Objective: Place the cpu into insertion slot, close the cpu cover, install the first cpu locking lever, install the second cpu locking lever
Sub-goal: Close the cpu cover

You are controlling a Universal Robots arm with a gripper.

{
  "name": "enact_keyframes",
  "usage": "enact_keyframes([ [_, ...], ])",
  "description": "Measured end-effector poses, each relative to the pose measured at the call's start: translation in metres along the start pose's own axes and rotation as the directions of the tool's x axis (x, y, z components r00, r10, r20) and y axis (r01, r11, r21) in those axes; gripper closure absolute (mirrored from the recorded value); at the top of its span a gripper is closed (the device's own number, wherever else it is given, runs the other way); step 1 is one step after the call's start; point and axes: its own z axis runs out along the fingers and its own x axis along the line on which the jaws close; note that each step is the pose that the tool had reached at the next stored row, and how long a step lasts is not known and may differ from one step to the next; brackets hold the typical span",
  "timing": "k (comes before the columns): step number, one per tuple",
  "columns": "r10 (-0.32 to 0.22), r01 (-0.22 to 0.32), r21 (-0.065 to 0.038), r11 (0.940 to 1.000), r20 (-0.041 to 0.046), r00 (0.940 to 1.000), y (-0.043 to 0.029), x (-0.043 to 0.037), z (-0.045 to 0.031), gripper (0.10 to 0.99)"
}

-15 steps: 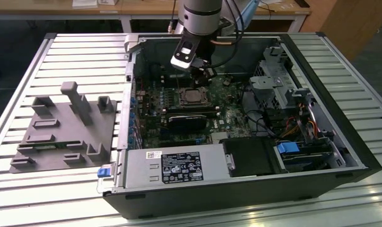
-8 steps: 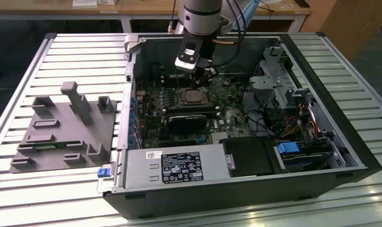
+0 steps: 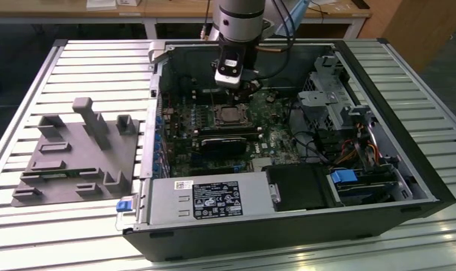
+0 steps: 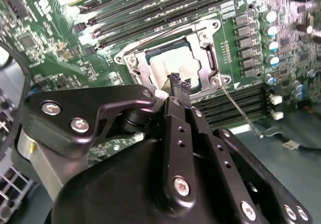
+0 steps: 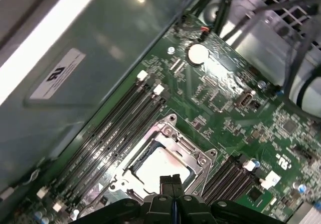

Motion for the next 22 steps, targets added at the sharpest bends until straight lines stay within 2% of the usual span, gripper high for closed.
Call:
enact_keyframes([
  [3, -0.051, 0.051, -0.001, 0.9987, -0.0005, 0.9987, 0.0000, 0.0000, 0.0000, 0.984],
  [6, -0.105, 0.105, -0.001, 0.9945, -0.0010, 0.9945, 0.0000, 0.0000, 0.0001, 0.984],
  [11, -0.196, 0.196, -0.002, 0.9807, -0.0018, 0.9807, 0.0000, 0.0000, 0.0002, 0.984],
  [14, -0.248, 0.248, -0.003, 0.9687, -0.0022, 0.9687, 0.0000, 0.0000, 0.0003, 0.984],
  [17, -0.300, 0.300, -0.004, 0.9539, -0.0026, 0.9539, 0.0000, 0.0000, 0.0005, 0.984],
  [22, -0.386, 0.386, -0.005, 0.9225, -0.0031, 0.9225, 0.0000, 0.0000, 0.0007, 0.984],
])
